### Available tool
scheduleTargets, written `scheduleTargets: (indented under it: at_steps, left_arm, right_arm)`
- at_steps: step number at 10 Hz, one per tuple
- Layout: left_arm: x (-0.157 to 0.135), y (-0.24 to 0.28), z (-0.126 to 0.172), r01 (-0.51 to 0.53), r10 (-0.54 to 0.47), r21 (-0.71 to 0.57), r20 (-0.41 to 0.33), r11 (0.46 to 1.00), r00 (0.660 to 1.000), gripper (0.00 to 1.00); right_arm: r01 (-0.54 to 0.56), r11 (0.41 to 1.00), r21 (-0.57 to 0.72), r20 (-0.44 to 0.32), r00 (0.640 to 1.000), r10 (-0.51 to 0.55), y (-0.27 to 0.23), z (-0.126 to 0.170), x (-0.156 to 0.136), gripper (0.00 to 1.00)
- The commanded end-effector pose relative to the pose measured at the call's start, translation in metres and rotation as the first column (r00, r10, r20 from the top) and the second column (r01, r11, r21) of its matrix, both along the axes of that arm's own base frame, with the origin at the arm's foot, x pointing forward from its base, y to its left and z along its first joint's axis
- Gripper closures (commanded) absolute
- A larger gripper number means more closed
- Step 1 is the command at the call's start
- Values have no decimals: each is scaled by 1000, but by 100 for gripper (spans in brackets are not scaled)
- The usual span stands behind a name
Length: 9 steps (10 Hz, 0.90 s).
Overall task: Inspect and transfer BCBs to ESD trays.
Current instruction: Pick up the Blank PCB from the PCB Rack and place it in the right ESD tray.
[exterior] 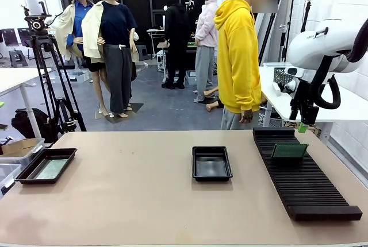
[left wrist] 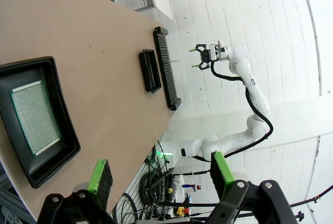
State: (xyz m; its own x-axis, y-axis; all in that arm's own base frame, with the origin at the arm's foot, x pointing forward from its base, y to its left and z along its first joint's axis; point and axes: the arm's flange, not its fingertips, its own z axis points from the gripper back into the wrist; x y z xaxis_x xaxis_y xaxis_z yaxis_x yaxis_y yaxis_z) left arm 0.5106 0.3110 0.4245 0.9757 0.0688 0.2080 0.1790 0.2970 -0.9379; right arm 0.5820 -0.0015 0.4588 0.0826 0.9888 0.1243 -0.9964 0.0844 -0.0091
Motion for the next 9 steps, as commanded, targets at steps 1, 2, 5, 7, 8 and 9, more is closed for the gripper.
scheduleTargets:
  at_steps: [1, 2, 5, 7, 8, 9]
  left_arm:
    - [-1, 0, 2, -7, 7, 9, 1, 1000, 1000, 0]
    - [-1, 0, 2, -7, 7, 9, 1, 1000, 1000, 0]
    - [-1, 0, 2, -7, 7, 9, 1, 1000, 1000, 0]
    - [-1, 0, 2, -7, 7, 9, 1, 1000, 1000, 0]
    - [-1, 0, 2, -7, 7, 9, 1, 1000, 1000, 0]
    - [-1, 0, 2, -7, 7, 9, 1, 1000, 1000, 0]
  right_arm:
    - [-2, 1000, 2, -11, 1000, 2, 0, 1, 1, 0]
    - [0, 1000, 0, 0, 1000, 0, 0, 0, 0, 0]
    - [5, 1000, -26, 62, 998, -3, 3, -12, -7, 0]
    - [10, 998, -56, 105, 995, -4, 3, -22, -10, 0]
    - [0, 998, -61, 108, 994, 7, 3, -28, -10, 0]
    - [-7, 998, -58, 103, 995, 13, 2, -33, -9, 0]
